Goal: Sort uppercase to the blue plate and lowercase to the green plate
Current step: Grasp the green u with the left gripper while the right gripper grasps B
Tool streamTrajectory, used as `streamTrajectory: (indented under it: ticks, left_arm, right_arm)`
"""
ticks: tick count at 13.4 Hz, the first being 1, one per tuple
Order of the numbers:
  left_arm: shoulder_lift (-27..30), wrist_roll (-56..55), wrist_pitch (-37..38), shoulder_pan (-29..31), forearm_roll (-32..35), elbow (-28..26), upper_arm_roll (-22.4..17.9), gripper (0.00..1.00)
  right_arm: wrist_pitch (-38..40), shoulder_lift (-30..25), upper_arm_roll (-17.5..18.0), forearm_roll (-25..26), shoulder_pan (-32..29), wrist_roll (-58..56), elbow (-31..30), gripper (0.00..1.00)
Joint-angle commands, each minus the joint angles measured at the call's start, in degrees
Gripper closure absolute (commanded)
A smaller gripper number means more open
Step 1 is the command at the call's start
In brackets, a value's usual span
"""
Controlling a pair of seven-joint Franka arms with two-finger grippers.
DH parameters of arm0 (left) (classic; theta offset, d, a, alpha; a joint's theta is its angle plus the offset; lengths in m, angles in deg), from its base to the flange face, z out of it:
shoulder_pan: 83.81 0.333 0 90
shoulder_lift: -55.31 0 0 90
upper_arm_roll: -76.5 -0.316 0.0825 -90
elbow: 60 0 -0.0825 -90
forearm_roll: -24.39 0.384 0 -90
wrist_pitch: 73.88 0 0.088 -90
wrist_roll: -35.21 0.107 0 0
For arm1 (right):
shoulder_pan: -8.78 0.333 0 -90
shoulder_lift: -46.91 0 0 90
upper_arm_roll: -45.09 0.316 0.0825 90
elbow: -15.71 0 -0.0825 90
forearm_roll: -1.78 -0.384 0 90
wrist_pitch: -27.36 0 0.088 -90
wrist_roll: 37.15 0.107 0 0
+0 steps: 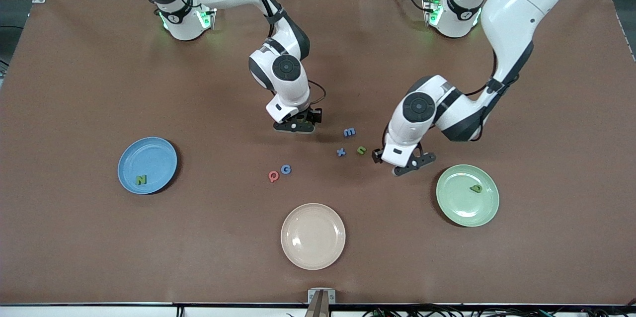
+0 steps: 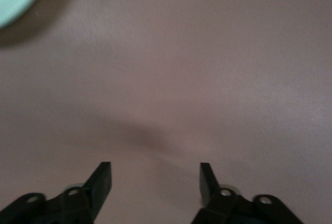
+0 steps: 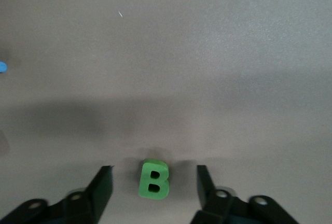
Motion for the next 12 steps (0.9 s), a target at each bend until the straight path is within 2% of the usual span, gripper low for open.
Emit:
streamTrajectory:
  ticks: [1,4,7,12]
  left_arm:
    - [-2.38,-9.55,0.01,-1.67,-0.07,2.00,0.04,0.34]
    - [-3.27,-12.83,0.10,-3.87,-0.24,2.44,-0.05,0.36]
    - [-6.42,-16.09,0.10,-5.70,-0.33,6.39,-0.05,0.37]
    - [-8.45,-20.31,0.27,-7.74,-0.33,7.89,-0.40,0.38]
  right_arm:
    - [-0.83,0.25,-0.71,0.70,1.06,0.55,-0.46,0.39]
    - [-0.92,0.51,-0.71,0.70,1.15,0.64,-0.46,0.47]
    - [-2.76,1.48,-0.71,0.70,1.68,1.86,-0.46,0.58]
    - [-2.06,1.39,-0.80,0.70,1.24,1.61,-0.11,0.82]
